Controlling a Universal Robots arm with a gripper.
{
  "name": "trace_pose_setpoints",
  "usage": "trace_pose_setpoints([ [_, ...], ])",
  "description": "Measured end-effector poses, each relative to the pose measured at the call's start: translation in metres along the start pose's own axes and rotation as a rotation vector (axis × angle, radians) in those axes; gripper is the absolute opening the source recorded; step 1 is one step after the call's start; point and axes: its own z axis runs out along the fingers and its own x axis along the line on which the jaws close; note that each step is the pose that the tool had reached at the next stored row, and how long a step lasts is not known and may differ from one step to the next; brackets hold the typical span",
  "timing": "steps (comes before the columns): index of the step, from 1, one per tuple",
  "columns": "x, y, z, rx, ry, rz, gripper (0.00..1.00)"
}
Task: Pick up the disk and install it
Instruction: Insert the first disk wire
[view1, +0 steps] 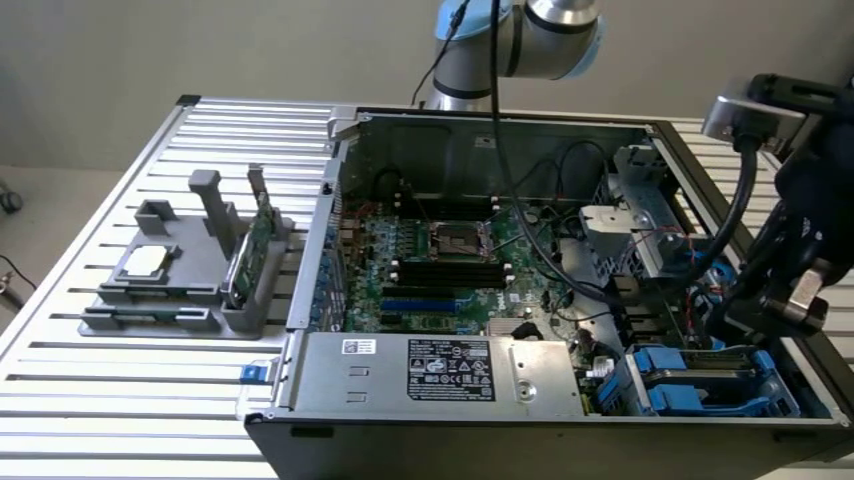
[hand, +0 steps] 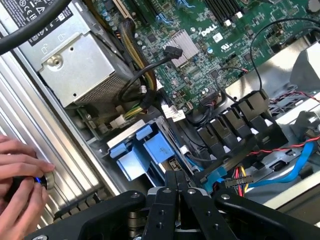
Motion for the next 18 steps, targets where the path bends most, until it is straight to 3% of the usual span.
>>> trace_pose_setpoints([
  [18,0.0,0.0,-0.001,-0.0102,-0.0031,0.255,0.11],
])
